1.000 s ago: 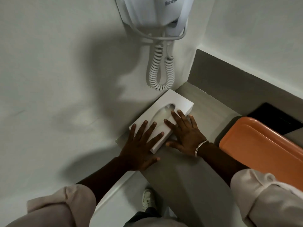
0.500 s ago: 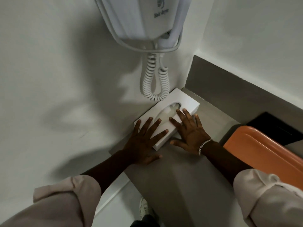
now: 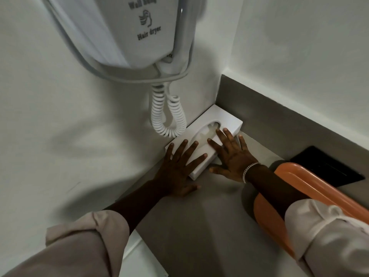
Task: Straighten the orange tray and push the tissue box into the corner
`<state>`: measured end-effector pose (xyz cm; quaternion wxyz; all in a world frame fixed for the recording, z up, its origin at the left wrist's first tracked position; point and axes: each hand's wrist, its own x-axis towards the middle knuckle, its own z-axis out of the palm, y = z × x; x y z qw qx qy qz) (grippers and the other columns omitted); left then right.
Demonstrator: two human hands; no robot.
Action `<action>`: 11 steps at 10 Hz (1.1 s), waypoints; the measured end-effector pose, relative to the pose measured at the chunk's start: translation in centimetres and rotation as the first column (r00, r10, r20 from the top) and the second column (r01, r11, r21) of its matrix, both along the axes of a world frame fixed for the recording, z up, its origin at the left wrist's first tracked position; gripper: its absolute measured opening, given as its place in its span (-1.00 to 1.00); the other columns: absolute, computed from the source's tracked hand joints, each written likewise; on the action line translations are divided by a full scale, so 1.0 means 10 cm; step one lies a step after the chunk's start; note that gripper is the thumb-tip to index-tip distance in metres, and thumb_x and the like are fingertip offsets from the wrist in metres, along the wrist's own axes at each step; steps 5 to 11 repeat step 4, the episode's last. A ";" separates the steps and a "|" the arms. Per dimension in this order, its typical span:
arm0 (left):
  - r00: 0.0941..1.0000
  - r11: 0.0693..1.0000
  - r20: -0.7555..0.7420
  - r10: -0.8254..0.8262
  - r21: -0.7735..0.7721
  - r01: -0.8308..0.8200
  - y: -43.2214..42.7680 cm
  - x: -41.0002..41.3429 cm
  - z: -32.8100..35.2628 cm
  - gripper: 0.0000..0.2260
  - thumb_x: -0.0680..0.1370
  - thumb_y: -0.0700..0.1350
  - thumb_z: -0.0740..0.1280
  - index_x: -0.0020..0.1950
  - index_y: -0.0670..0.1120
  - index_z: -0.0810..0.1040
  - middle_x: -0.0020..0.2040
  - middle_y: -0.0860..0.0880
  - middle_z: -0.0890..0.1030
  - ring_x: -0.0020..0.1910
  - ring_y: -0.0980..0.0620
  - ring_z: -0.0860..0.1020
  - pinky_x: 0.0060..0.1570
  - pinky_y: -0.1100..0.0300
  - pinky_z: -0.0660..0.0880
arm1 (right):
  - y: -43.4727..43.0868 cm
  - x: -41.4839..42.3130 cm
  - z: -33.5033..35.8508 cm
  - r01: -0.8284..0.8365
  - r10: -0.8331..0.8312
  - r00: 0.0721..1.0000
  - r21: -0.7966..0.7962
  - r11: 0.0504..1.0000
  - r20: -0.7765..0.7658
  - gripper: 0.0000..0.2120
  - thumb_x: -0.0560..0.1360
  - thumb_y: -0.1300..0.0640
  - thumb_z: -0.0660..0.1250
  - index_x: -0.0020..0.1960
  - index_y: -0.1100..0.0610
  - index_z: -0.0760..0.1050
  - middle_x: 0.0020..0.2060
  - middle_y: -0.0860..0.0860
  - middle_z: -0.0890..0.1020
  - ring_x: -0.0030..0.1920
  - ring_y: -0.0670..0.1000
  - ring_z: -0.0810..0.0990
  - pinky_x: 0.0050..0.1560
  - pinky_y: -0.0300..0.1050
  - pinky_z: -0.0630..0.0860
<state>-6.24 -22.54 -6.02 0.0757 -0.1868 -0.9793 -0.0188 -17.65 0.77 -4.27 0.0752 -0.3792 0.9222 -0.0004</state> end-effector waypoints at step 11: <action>0.979 0.997 0.194 0.066 0.038 -0.074 0.22 -0.01 0.43 -0.10 0.46 0.44 0.16 0.60 0.04 -0.16 0.63 -0.16 -0.20 0.58 -0.27 -0.28 0.50 -0.38 -0.13 | 0.08 0.52 0.74 0.222 -0.172 0.966 -0.281 0.934 0.191 -0.08 0.48 -0.27 0.32 0.62 -0.05 -0.13 0.64 0.06 0.00 0.63 0.12 -0.04 0.58 0.18 0.01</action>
